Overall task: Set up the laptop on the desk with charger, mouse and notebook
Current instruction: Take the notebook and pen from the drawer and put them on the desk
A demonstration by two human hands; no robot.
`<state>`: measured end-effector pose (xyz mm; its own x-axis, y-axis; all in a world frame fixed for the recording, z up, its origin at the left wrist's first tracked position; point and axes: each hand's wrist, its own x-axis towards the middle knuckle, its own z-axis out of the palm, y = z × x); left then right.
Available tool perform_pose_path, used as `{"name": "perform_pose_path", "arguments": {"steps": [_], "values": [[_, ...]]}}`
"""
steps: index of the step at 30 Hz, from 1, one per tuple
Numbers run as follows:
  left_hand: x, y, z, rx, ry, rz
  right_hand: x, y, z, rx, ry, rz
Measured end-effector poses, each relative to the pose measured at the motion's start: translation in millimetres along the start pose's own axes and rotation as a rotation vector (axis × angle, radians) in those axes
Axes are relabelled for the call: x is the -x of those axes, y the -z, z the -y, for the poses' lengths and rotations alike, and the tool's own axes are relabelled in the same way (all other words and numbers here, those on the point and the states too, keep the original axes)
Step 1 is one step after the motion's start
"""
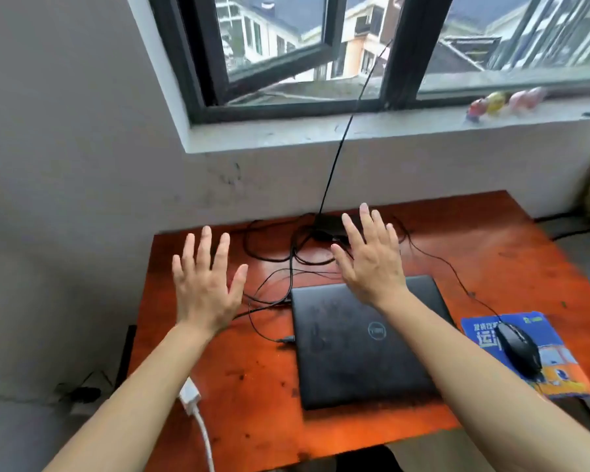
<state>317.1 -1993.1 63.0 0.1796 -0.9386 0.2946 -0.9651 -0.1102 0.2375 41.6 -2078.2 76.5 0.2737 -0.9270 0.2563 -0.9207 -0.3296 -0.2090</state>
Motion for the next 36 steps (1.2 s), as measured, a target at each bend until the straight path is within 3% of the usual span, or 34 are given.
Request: {"name": "perform_pose_path", "arguments": {"steps": [7, 13, 19, 27, 31, 36], "values": [[-83, 134, -35, -0.072, 0.0, -0.351, -79, 128, 5, 0.096, 0.206, -0.234], [-94, 225, -79, -0.223, 0.027, -0.576, -124, 204, 13, -0.002, 0.39, -0.426], [-59, 241, -109, -0.286, 0.21, -0.54, -137, 212, 29, -0.135, 0.521, -0.451], [119, 277, -103, -0.619, 0.65, -0.375, -62, 174, 157, -0.407, 0.894, -0.227], [264, 330, -110, -0.755, 0.987, -0.39, 38, 185, 252, -0.537, 1.204, -0.127], [417, 379, -152, -0.889, 1.285, -0.426, 174, 220, 328, -0.653, 1.427, -0.036]]}}
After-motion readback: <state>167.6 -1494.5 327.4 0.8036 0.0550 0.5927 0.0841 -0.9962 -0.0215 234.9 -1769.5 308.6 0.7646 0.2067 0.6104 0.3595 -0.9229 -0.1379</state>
